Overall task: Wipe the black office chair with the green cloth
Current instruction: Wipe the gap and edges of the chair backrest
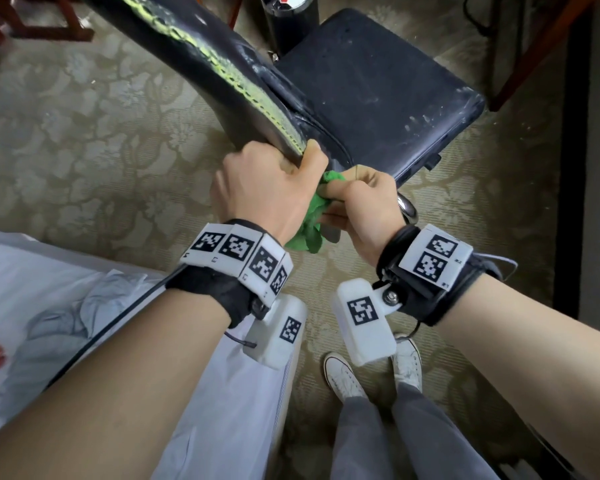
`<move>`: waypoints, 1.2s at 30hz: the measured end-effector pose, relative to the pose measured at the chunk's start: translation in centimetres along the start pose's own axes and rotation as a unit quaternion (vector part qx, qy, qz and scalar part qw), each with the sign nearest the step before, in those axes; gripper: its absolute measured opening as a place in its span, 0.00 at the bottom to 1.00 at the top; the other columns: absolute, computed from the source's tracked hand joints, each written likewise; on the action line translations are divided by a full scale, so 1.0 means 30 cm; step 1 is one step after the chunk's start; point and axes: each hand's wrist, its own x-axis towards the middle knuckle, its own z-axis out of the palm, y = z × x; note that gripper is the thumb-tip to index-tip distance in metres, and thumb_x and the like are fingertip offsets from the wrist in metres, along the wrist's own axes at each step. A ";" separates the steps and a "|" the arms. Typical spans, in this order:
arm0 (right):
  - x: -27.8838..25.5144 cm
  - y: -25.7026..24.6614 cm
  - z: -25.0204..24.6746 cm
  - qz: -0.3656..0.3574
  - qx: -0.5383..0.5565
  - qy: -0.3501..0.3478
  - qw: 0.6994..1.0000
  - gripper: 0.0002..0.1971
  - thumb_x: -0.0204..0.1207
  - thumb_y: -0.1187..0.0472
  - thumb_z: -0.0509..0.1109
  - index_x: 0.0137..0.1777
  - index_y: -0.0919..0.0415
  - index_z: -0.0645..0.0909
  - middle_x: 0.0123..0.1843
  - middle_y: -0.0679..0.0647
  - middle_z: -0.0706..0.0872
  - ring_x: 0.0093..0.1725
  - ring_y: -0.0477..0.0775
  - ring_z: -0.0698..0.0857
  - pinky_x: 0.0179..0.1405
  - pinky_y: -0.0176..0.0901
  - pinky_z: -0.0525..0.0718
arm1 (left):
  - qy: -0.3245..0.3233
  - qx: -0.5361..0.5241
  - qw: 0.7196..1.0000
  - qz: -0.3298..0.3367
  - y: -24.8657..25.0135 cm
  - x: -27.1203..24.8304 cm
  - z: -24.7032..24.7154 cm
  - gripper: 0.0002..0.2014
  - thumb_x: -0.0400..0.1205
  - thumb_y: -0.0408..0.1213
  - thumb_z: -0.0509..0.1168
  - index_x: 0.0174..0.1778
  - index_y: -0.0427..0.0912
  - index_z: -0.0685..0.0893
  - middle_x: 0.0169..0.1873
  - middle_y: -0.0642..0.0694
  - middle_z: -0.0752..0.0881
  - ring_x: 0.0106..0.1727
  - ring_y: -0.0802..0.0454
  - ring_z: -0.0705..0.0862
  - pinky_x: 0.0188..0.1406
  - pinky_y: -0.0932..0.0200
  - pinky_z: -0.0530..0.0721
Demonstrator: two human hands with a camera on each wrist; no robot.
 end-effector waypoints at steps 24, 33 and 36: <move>-0.043 -0.049 0.004 -0.041 -0.065 0.031 0.997 0.08 0.71 0.74 0.71 0.38 0.63 0.78 0.38 0.70 0.88 0.34 0.66 0.90 0.33 0.55 0.91 | 0.030 -0.014 0.999 -0.005 0.058 -0.026 -0.060 0.31 0.78 0.62 0.59 0.17 0.40 0.75 0.16 0.49 0.74 0.30 0.39 0.77 0.49 0.55 0.74; -0.081 -0.097 0.019 -0.056 -0.017 -0.012 0.998 0.11 0.74 0.77 0.70 0.35 0.64 0.75 0.24 0.58 0.82 0.22 0.55 0.83 0.25 0.42 0.83 | 0.032 -0.017 0.999 -0.015 0.065 -0.021 -0.066 0.31 0.76 0.62 0.59 0.16 0.41 0.69 0.17 0.47 0.70 0.32 0.34 0.76 0.39 0.50 0.75; -0.068 -0.077 0.013 -0.050 -0.041 0.006 0.998 0.09 0.73 0.76 0.70 0.37 0.64 0.76 0.33 0.68 0.85 0.25 0.60 0.85 0.26 0.43 0.84 | 0.018 -0.016 1.000 -0.017 0.060 -0.019 -0.073 0.31 0.76 0.64 0.57 0.18 0.41 0.76 0.18 0.47 0.76 0.33 0.36 0.79 0.39 0.50 0.77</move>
